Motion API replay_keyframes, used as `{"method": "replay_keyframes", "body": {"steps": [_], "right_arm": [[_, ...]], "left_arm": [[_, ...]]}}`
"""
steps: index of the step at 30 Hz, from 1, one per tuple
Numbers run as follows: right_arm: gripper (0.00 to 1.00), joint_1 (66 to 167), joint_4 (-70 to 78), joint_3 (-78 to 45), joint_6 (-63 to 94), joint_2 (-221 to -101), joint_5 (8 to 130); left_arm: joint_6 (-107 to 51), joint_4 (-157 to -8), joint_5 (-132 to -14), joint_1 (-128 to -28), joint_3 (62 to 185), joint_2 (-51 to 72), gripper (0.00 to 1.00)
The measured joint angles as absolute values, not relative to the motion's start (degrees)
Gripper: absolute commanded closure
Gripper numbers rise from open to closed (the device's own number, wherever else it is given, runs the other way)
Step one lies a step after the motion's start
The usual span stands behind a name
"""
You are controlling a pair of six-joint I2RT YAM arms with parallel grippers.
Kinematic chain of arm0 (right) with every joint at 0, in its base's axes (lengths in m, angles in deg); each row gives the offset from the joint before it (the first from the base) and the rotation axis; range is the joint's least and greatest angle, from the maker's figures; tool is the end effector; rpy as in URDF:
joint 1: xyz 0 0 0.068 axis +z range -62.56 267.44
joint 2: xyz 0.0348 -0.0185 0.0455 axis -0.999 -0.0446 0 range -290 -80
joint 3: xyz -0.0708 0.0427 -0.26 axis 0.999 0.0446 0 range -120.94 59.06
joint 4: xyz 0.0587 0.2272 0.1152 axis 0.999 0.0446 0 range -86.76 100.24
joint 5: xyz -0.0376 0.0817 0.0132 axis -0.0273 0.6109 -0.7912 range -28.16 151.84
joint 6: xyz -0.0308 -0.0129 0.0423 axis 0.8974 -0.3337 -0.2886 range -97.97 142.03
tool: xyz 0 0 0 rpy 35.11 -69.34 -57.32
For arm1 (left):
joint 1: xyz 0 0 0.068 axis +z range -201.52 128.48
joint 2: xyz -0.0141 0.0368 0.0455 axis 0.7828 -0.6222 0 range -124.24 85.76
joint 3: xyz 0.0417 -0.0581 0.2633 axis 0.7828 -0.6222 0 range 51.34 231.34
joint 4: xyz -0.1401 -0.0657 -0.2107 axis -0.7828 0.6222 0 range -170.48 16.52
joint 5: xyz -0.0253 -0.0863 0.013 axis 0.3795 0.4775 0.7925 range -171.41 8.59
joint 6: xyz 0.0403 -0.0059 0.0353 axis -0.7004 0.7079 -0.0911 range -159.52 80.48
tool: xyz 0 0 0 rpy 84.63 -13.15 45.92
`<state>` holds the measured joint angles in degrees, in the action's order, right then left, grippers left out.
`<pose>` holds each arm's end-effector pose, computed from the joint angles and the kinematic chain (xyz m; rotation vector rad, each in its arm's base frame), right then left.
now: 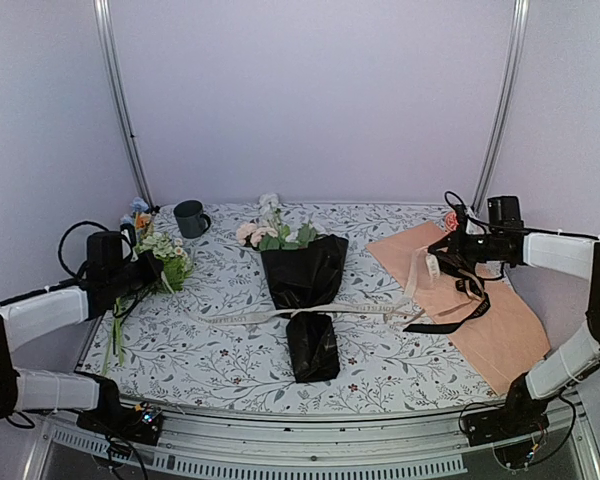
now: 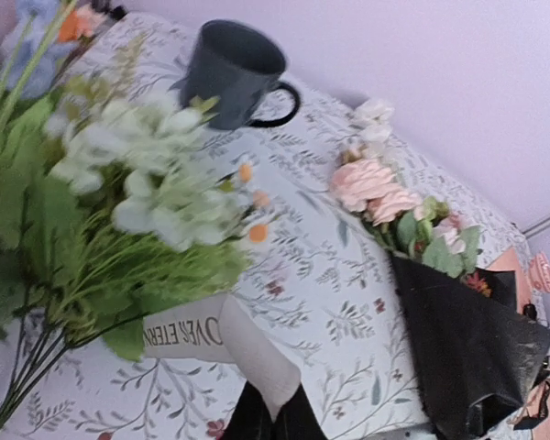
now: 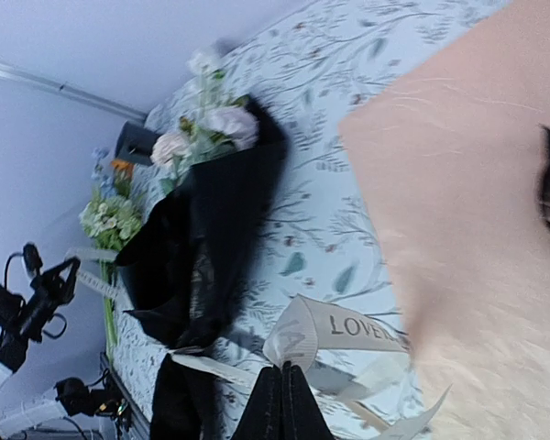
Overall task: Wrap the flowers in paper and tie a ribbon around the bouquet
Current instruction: Tie the ribbon around the folded bouquet.
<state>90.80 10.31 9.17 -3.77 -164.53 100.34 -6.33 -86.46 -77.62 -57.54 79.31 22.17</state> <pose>0.3047 0.0400 0.2187 0.0941 2.3150 1.0320 0.2303 -0.0266 0.2020 -0.4591 2.0734 -0.4804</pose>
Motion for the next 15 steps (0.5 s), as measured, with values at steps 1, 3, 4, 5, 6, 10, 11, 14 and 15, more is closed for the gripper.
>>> {"method": "replay_keyframes", "body": {"steps": [1, 3, 4, 5, 6, 10, 11, 14, 15], "right_arm": [[1.00, 93.88, 10.07, 7.08, -3.72, -165.80, 100.95], [1.00, 99.08, 10.31, 3.14, -3.05, -168.48, 101.89], [1.00, 101.07, 10.64, 1.66, -2.44, -169.53, 102.53], [1.00, 102.29, 10.86, 0.87, -2.09, -170.01, 103.14], [1.00, 103.69, 11.05, 0.30, -1.60, -170.32, 104.14], [1.00, 104.92, 12.82, 0.19, -0.53, -170.15, 106.96], [1.00, 104.89, 13.52, 0.19, -0.18, -170.15, 107.18], [1.00, 105.22, 16.76, -0.16, 1.76, -170.06, 107.44], [1.00, 105.42, 17.98, -0.44, 2.48, -170.06, 107.33]], "left_arm": [[-6.90, -86.96, -77.58, -58.77, 81.01, 21.34, 1.00], [-8.26, -87.24, -77.40, -61.37, 84.71, 20.11, 1.00], [-9.00, -87.27, -77.36, -62.44, 86.24, 19.83, 1.00], [-9.63, -87.24, -77.33, -63.29, 87.31, 19.72, 1.00], [-10.55, -86.89, -77.29, -64.43, 88.66, 19.61, 1.00], [-14.05, -84.71, -77.16, -69.41, 93.97, 19.46, 1.00], [-14.66, -84.12, -77.07, -70.50, 94.96, 19.46, 1.00], [-16.52, -82.11, -77.60, -74.74, 97.63, 19.52, 1.00], [-16.93, -81.43, -77.99, -75.86, 98.06, 19.57, 1.00]]}}
